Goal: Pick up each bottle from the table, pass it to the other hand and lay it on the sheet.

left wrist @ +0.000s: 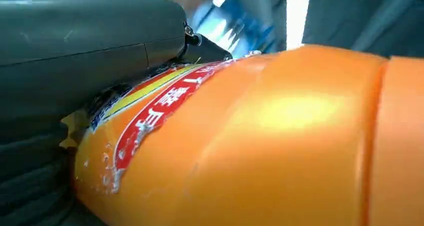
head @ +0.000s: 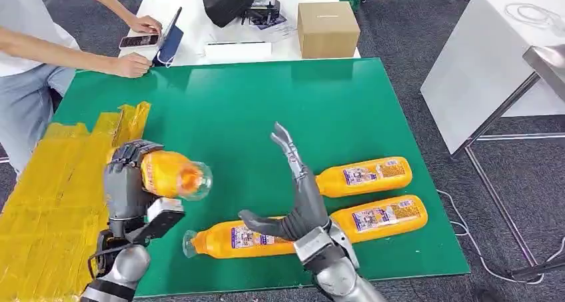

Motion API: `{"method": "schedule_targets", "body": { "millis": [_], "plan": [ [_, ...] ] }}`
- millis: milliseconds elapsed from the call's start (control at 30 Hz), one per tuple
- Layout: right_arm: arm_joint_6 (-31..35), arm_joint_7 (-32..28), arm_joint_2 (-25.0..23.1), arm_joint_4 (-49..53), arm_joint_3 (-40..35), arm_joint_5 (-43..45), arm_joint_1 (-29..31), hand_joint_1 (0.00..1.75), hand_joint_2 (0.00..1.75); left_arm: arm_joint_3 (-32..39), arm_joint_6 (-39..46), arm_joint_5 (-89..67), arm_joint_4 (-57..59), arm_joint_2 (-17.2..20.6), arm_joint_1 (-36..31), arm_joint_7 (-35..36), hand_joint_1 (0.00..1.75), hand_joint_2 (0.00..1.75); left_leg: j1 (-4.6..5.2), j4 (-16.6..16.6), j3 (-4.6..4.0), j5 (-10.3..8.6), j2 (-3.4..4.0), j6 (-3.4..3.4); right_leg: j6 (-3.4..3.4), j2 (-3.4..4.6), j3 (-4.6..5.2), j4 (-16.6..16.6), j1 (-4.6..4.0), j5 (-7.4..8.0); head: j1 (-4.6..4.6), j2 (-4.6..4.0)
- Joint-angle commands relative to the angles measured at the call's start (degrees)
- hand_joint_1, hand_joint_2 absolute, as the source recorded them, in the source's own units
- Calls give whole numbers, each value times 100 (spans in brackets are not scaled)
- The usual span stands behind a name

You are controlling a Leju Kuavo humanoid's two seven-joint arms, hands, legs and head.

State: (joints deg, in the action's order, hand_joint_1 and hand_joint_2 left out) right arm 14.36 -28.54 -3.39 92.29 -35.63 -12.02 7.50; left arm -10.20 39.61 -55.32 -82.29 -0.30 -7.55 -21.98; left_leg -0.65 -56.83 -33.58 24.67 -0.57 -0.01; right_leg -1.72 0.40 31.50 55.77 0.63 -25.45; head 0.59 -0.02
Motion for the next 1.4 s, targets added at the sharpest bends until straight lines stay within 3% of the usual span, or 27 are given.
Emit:
{"method": "schedule_targets", "body": {
  "millis": [33, 367, 500, 567, 633, 733, 1000, 1200, 1233, 1267, 1300, 1400],
  "plan": [
    [31, -97, 348, 1009, 544, 80, -361, 0, 175, 449, -96, -3266, 2339, 1013, -847, 1715, 175, 175, 0, 10, 29, 4, -3, 1, 7, -11, -31, -9, -2, -6, -2, 0],
    [35, -95, 335, 1092, 577, 68, -372, 0, 175, 325, -156, -3289, 2620, 1215, -949, 1864, 175, 175, 3, 13, 27, 0, -5, 0, 6, -12, -27, -9, 1, -5, -2, 0],
    [130, -112, 265, 1245, 692, -57, -439, 0, 175, 182, -1220, -3443, 3243, 1499, -1295, 2481, 175, 175, 3, 11, 21, 0, 0, -1, 6, -5, -18, -5, 2, -3, -2, 0],
    [136, -112, 256, 1237, 698, -62, -439, 0, 175, 212, -1349, -3435, 3300, 1480, -1324, 2569, 175, 175, -6, 6, 22, 3, -1, 0, 8, -7, -20, -3, -5, -8, 0, 0],
    [131, -83, 228, 1238, 709, -151, -438, 0, 175, -144, -1798, -3468, 3448, 1661, -1488, 3091, 175, 175, -6, 3, 14, 3, 3, 2, 3, -3, -15, -1, -6, -6, -2, 0],
    [127, -24, 193, 1205, 673, -285, -406, 0, 175, -39, -2210, -3358, 3914, 1630, -1789, 3188, 175, 175, -7, 0, 21, 5, -4, 0, 9, -10, -26, -1, -7, -9, -4, 0],
    [100, 79, 174, 1048, 684, -419, -340, 0, 175, -38, -3246, -2498, 4334, 1726, -1841, 2416, 175, 175, -1, 8, 26, 1, 10, 1, 4, 10, -28, -1, 0, -1, -2, 0],
    [83, 86, 180, 1005, 678, -421, -318, 0, 175, -75, -3400, -2264, 4294, 1762, -1800, 2205, 175, 175, 0, 13, 54, 3, 22, 0, 5, 22, -51, -3, 0, 1, -2, 0],
    [75, 90, 186, 994, 674, -421, -311, 0, 175, -94, -3515, -2134, 4279, 1777, -1790, 2104, 136, 175, -1, 17, 63, 3, 26, 2, 7, 23, -59, -8, -2, 3, 0, 0],
    [60, 105, 190, 950, 667, -422, -287, 0, 175, -223, -3723, -1941, 4210, 1885, -1746, 1968, 45, 175, -2, 17, 66, 3, 29, 2, 8, 24, -61, -9, -4, 3, -2, 0],
    [53, 108, 190, 910, 665, -421, -266, 0, 175, -366, -3768, -1866, 4180, 1995, -1724, 1983, 7, 175, -4, 17, 69, 3, 27, 2, 9, 20, -63, -11, -6, 3, -2, 0],
    [42, 117, 191, 834, 655, -417, -226, 0, 175, -512, -3942, -1673, 4191, 2145, -1715, 1817, 0, 175, -1, 17, 78, 4, 26, 0, 7, 25, -73, -6, -2, 2, -2, 0]
  ]
}}
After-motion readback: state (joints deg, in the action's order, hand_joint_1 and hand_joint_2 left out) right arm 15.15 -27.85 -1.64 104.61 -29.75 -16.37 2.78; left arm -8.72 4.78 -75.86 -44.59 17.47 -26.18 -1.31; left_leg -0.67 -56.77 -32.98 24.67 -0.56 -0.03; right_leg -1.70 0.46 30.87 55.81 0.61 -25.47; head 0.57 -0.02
